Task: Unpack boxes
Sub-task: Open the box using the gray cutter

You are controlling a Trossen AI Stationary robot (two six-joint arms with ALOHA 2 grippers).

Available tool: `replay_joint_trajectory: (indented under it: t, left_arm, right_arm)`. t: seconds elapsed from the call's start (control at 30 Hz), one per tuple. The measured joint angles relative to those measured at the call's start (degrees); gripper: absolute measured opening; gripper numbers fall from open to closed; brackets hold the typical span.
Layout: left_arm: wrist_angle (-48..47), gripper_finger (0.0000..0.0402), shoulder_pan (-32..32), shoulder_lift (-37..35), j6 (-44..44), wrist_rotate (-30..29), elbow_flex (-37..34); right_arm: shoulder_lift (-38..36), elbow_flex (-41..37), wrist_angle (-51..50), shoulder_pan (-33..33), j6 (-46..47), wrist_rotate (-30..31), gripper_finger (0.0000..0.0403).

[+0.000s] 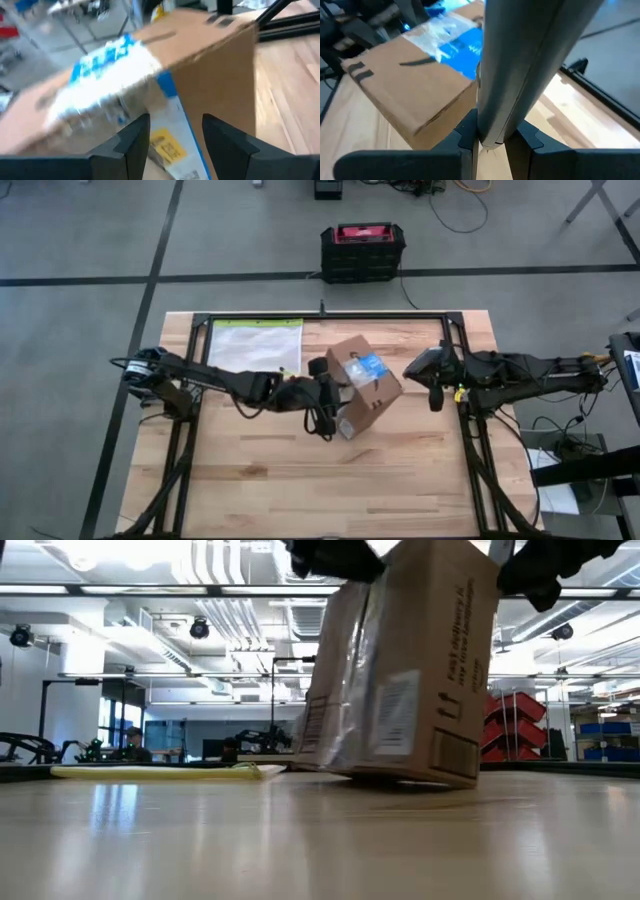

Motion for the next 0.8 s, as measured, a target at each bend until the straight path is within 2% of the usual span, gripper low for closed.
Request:
replay_joint_trajectory:
  t: [0.17,0.3,0.4,0.53,0.63,0.8]
  left_arm:
    - [1.34,0.0168,1.85,-0.09,3.61,0.66,2.43]
    - [2.07,0.0162,4.64,0.88,4.14,4.73,3.09]
    - [2.75,0.0158,6.15,2.45,5.29,6.93,4.35]
    - [0.52,0.0155,6.47,2.91,8.11,6.34,6.62]
    - [-2.64,0.0157,5.94,1.72,10.59,5.61,10.07]
    - [-11.72,0.0158,7.97,0.07,12.1,-0.71,16.93]
  right_arm:
    - [4.16,-0.07,-0.04,0.0,2.06,-1.54,0.0048]
    - [8.92,0.19,0.6,-0.04,3.34,-2.78,0.0048]
    - [10.64,2.85,-3.64,-0.04,4.06,-1.69,0.0048]
    - [10.65,8.4,-13.34,0.02,5.51,2.6,0.0048]
    - [10.46,12.03,-16.33,0.05,5.17,3.44,0.0048]
    - [11.26,18.01,-18.38,0.66,2.42,3.4,0.0048]
